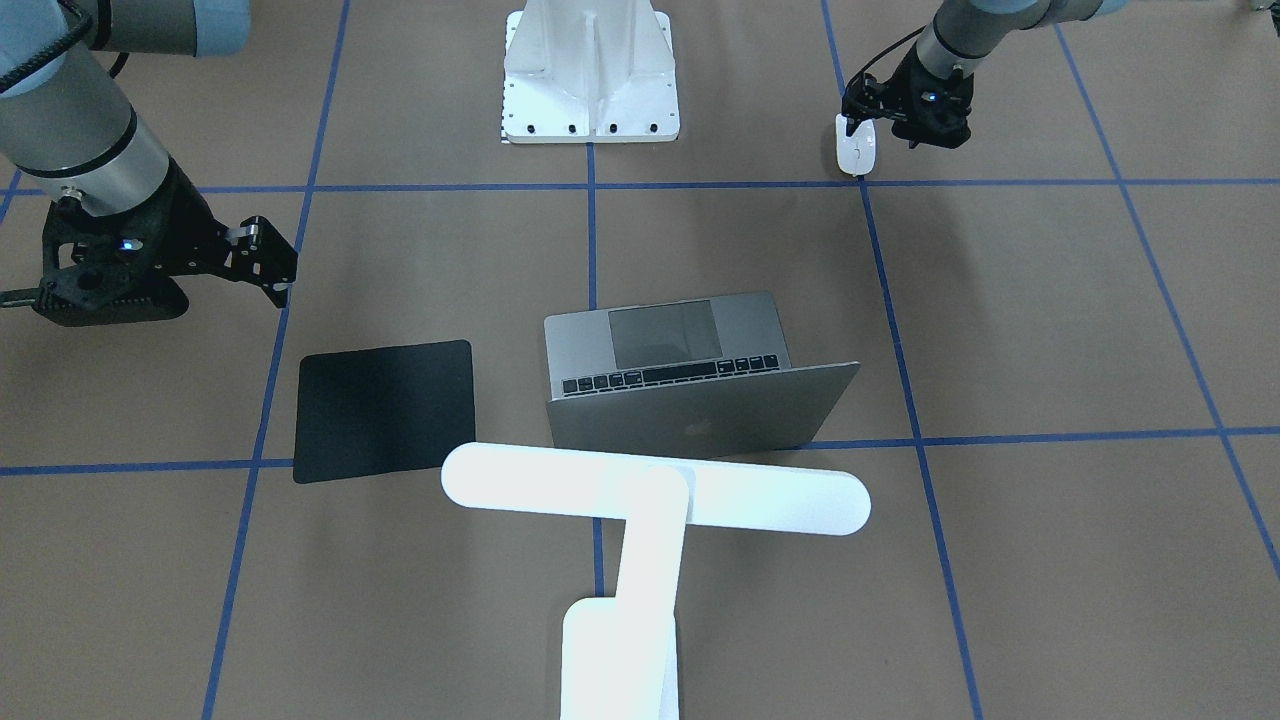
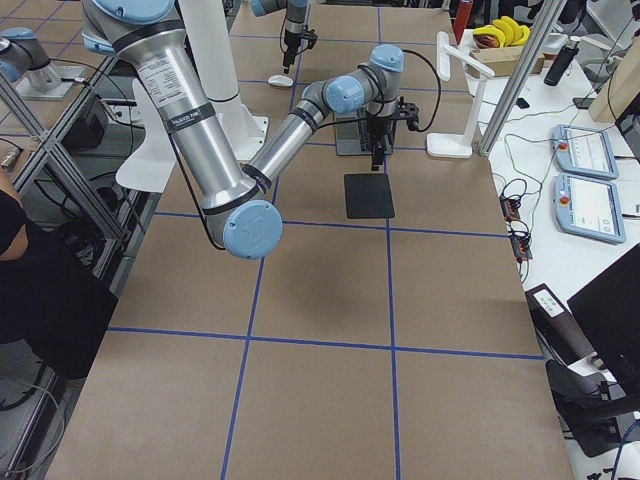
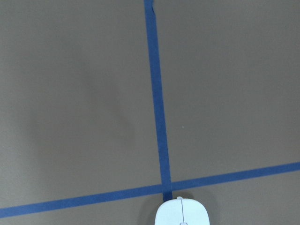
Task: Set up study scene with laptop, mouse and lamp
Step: 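Move the left gripper down over the white mouse near the robot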
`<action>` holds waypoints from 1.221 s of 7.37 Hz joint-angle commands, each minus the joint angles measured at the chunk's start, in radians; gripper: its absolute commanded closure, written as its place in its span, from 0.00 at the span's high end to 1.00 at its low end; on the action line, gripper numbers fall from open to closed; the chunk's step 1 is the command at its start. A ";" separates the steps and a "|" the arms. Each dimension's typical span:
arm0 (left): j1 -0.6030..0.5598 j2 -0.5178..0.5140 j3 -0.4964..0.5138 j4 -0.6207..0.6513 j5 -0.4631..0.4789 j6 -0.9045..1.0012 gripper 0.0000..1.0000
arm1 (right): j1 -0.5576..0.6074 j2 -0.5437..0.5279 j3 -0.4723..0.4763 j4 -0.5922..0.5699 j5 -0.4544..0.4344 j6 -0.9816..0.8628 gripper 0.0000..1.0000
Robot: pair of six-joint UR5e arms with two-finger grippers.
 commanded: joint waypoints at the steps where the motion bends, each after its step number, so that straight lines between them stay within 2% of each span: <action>1: 0.040 -0.011 0.007 0.004 0.004 -0.003 1.00 | -0.001 -0.002 -0.005 0.000 0.000 0.000 1.00; 4: 0.070 -0.062 0.072 0.006 0.002 -0.003 1.00 | -0.001 -0.002 -0.006 0.000 0.000 0.000 1.00; 9: 0.075 -0.056 0.073 0.023 0.001 -0.003 0.93 | -0.002 -0.002 -0.003 0.000 -0.002 0.000 1.00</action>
